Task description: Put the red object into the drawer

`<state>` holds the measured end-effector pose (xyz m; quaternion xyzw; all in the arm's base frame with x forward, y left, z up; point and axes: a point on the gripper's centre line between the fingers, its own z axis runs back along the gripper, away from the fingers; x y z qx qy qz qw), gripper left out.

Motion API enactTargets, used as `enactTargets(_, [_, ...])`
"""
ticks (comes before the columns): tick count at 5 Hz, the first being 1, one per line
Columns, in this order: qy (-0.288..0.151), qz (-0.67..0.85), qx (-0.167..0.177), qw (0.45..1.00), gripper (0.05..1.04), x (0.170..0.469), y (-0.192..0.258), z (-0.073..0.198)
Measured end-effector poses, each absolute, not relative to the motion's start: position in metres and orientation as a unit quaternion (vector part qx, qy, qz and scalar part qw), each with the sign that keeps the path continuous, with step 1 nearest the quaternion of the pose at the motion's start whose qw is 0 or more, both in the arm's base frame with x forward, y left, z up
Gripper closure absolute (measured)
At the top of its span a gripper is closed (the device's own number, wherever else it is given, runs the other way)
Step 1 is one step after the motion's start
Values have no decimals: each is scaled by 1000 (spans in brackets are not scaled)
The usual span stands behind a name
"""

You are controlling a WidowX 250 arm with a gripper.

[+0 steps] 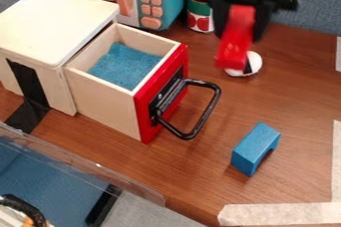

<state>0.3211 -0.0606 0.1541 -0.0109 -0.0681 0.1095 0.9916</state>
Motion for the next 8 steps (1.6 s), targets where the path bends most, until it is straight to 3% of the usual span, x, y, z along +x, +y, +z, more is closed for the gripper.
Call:
enactTargets(2, [-68, 205, -15, 976, 525, 299, 1, 175])
enactTargets(4, [-75, 302, -22, 950, 525, 294, 51, 168])
enactTargets(6, [-39, 342, 11, 939, 525, 310, 58, 123])
enactTargets(8, [-48, 379, 24, 924, 525, 319, 66, 112])
